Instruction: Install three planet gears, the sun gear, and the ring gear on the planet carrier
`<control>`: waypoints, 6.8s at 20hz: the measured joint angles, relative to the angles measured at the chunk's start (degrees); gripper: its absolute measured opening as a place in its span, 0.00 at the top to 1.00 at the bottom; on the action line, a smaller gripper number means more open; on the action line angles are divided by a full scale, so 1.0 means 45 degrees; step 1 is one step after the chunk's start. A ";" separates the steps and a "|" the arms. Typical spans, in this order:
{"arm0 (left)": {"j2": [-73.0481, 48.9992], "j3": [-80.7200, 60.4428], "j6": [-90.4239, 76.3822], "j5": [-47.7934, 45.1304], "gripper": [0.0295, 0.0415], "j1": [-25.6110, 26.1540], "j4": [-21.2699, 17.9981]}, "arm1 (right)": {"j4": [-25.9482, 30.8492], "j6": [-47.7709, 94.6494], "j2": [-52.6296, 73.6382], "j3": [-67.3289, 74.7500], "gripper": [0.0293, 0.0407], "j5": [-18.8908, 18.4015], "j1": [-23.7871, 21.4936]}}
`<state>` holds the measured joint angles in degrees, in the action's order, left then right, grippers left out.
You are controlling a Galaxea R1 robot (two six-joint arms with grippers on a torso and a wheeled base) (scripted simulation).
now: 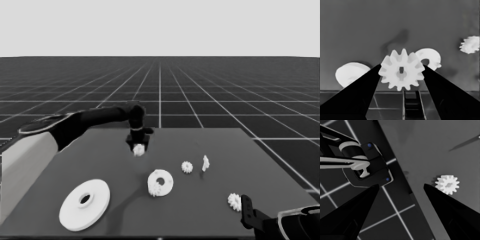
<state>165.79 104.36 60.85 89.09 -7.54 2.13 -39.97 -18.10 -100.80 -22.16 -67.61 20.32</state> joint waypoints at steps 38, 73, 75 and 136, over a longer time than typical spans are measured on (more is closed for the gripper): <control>0.2063 0.0192 0.1949 -0.0427 0.25 0.2034 0.1628 | 0.0000 0.0000 0.0000 0.0000 0.19 0.0000 -0.0001; -1.4497 -1.7872 -1.7989 -1.1186 0.25 -0.2681 0.3476 | 0.5686 -0.7428 -1.3936 -2.0268 0.19 -0.2463 -0.2848; -1.4497 -1.7872 -1.7989 -1.1186 0.25 -0.2681 0.3476 | 0.5633 -0.7311 -1.4035 -2.0512 0.19 -0.2354 -0.2751; -1.4497 -1.7872 -1.7989 -1.1186 0.25 -0.2681 0.3476 | 0.9200 -1.3649 -1.4532 -1.4335 0.19 -0.5050 -0.7298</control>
<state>100.55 23.94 -20.10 38.76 -19.61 17.77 1.43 -79.52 -166.19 -86.67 -90.34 -12.52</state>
